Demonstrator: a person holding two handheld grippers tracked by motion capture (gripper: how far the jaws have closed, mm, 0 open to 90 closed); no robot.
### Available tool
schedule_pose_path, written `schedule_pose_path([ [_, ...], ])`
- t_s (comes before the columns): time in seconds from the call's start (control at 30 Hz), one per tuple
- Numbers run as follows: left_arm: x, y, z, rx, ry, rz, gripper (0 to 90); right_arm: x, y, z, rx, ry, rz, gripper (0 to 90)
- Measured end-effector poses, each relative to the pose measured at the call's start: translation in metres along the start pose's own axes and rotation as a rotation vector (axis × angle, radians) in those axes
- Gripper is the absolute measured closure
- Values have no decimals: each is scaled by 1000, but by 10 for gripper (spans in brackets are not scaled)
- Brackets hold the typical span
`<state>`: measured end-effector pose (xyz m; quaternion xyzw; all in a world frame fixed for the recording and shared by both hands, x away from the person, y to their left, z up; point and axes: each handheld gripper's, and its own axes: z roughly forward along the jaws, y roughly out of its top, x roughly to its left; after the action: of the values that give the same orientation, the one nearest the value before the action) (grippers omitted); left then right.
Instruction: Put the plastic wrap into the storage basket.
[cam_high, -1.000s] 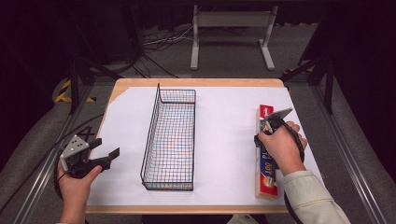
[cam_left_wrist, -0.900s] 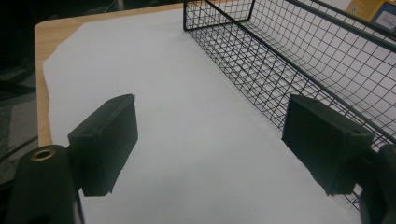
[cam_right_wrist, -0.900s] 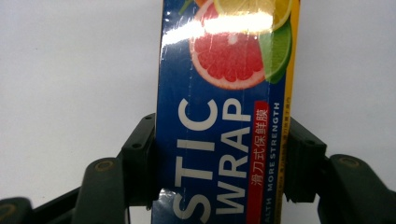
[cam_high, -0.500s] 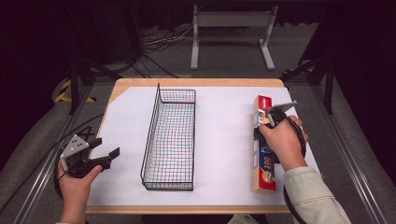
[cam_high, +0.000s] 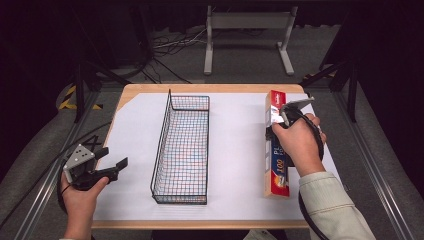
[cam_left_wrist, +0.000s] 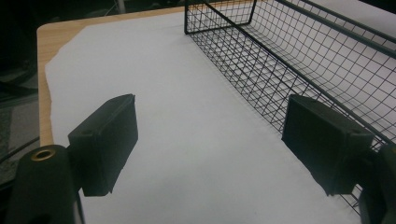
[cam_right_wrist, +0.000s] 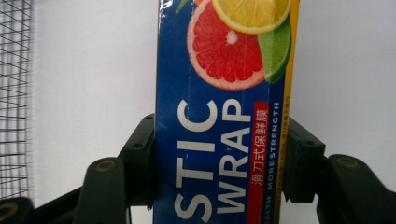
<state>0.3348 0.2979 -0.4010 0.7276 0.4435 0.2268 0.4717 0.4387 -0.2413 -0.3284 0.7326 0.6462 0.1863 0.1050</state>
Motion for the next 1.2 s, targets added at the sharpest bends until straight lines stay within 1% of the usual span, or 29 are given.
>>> schedule_pose_path([
  [0.13,0,2,4,1,0,4,190,12,3,-5,-13,15,-2,421],
  [0.23,-2,3,7,-3,-1,10,190,15,3,-6,-18,16,-3,421],
  [0.27,-2,4,7,-2,-1,18,190,23,4,-9,-18,27,-5,421],
  [0.37,-1,4,7,-1,-1,23,190,35,6,-13,-22,39,-14,421],
  [0.47,0,3,6,-10,0,14,190,49,8,-16,-20,56,-22,420],
  [0.53,1,3,4,-11,2,15,190,57,9,-18,-26,67,-34,420],
  [0.57,1,3,4,-13,2,15,190,62,10,-19,-21,73,-34,420],
  [0.6,1,3,4,-14,2,16,190,66,11,-19,-22,79,-46,420],
  [0.63,1,3,3,-14,3,18,190,69,11,-20,-15,83,-47,420],
  [0.67,1,3,3,-16,3,17,190,73,12,-20,-19,88,-49,420],
  [0.7,1,3,3,-16,3,17,190,73,12,-20,-19,88,-49,420],
  [0.73,1,3,3,-16,3,19,190,83,13,-21,-22,91,-66,420],
  [0.77,0,3,4,-15,3,19,190,83,13,-21,-22,91,-66,420],
  [0.83,0,3,4,-15,3,19,190,89,13,-21,-19,102,-68,420],
  [1.0,0,3,2,-19,4,17,190,110,15,-20,-11,123,-94,420],
  [1.07,0,3,1,-22,4,15,190,113,15,-20,-11,128,-96,419],
  [1.1,1,3,1,-24,4,16,190,118,14,-19,-12,140,-100,419],
  [1.13,0,3,0,-24,7,14,190,122,14,-19,-11,141,-111,419],
  [1.17,0,3,0,-24,7,14,190,122,14,-19,-11,141,-111,419],
  [1.2,1,2,-1,-22,8,17,190,127,14,-19,-13,145,-120,419],
])
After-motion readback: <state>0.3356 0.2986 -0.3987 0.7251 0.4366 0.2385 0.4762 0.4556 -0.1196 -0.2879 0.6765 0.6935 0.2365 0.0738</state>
